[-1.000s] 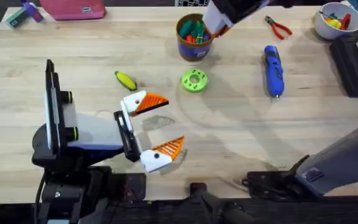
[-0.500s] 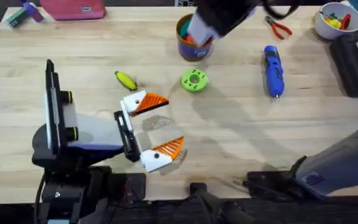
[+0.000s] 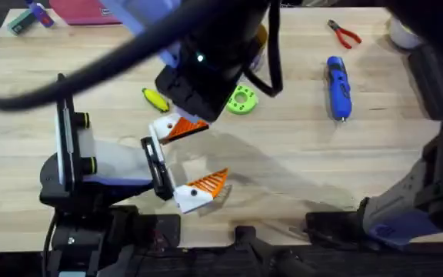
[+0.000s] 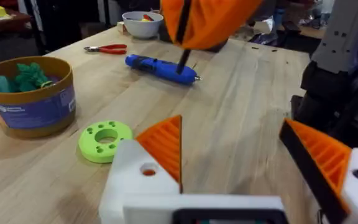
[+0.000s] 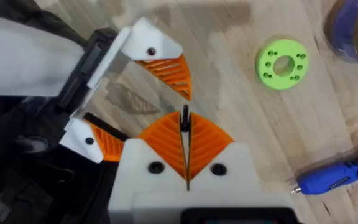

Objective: Pick up the gripper from the table and insert it into the empty holder that is missing its gripper. Then pick up a screw, insert it into the mounting hole, and use the screwdriver to tighten it. Finally, clean up the table by picking up the vegetable and placing it into the bucket.

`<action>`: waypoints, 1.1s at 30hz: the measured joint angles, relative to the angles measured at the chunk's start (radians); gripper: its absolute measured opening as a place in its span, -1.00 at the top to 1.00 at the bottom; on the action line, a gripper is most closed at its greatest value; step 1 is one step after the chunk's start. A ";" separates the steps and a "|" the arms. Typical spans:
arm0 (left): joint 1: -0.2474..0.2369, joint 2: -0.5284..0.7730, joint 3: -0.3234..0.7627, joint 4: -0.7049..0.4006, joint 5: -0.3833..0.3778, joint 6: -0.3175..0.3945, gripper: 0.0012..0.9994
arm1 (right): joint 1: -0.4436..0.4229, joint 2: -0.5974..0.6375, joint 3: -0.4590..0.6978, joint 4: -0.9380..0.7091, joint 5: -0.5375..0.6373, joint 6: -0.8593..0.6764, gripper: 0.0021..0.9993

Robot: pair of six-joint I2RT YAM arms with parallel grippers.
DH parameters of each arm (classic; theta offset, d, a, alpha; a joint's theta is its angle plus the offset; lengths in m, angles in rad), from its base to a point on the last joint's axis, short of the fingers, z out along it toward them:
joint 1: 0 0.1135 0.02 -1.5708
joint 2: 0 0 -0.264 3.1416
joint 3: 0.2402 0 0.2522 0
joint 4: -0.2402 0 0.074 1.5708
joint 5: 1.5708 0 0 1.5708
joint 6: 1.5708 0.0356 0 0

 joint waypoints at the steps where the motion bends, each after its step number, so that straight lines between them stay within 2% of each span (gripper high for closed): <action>1: 0.000 0.000 0.000 0.000 0.000 0.000 -0.97 | 0.008 0.000 0.000 0.000 0.000 -0.002 0.99; 14: 0.000 0.000 0.000 0.000 0.000 0.000 -0.97 | 0.103 0.000 0.080 0.005 0.000 -0.111 0.99; 33: 0.000 0.000 0.000 0.000 0.000 0.000 -0.97 | 0.107 0.048 0.080 0.054 0.004 -0.394 0.99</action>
